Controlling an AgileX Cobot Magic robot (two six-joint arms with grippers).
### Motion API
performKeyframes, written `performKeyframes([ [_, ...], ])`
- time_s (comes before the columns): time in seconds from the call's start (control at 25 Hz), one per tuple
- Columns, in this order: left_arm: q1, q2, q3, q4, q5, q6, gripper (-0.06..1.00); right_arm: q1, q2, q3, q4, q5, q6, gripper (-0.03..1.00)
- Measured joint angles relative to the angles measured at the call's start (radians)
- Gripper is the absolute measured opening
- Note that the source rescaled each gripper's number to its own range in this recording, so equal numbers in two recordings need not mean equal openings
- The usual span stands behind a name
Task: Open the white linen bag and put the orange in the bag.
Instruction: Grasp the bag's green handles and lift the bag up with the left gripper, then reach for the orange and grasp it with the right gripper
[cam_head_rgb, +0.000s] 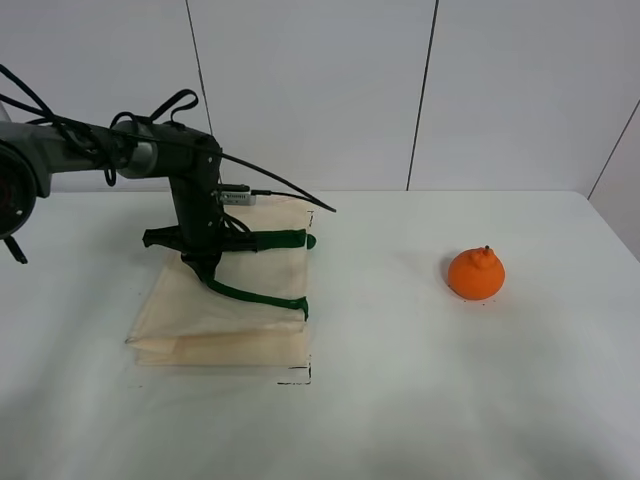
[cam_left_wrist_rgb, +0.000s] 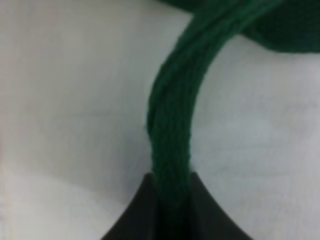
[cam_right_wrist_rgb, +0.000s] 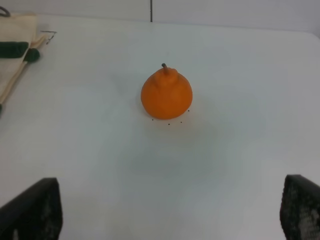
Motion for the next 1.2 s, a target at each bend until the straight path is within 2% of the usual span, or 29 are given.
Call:
performKeyframes([
  [0.12, 0.000, -0.045, -0.089, 0.003, 0.091, 0.024, 0.00, 0.000, 0.000, 0.000, 0.000, 0.000, 0.000, 1.00],
  [0.16, 0.000, -0.093, -0.171, -0.013, 0.142, 0.062, 0.00, 0.000, 0.000, 0.000, 0.000, 0.000, 0.000, 1.00],
  [0.32, 0.000, -0.191, -0.330, -0.065, 0.234, 0.138, 0.00, 0.000, 0.009, 0.000, 0.001, 0.000, 0.000, 1.00],
  [0.48, 0.000, -0.251, -0.470, -0.105, 0.251, 0.191, 0.00, 0.000, 0.139, -0.036, 0.010, -0.001, 0.000, 1.00],
  [0.68, 0.000, -0.347, -0.528, -0.168, 0.252, 0.219, 0.00, 0.000, 0.498, -0.133, 0.041, -0.020, 0.000, 1.00],
  [0.88, 0.000, -0.392, -0.528, -0.181, 0.252, 0.222, 0.00, 0.000, 0.921, -0.268, 0.048, -0.119, -0.007, 1.00],
  [1.04, 0.000, -0.393, -0.528, -0.224, 0.252, 0.225, 0.00, 0.000, 1.268, -0.456, 0.049, -0.154, -0.046, 1.00],
  [1.2, -0.003, -0.393, -0.528, -0.228, 0.252, 0.226, 0.00, 0.000, 1.557, -0.681, 0.049, -0.124, -0.072, 1.00],
])
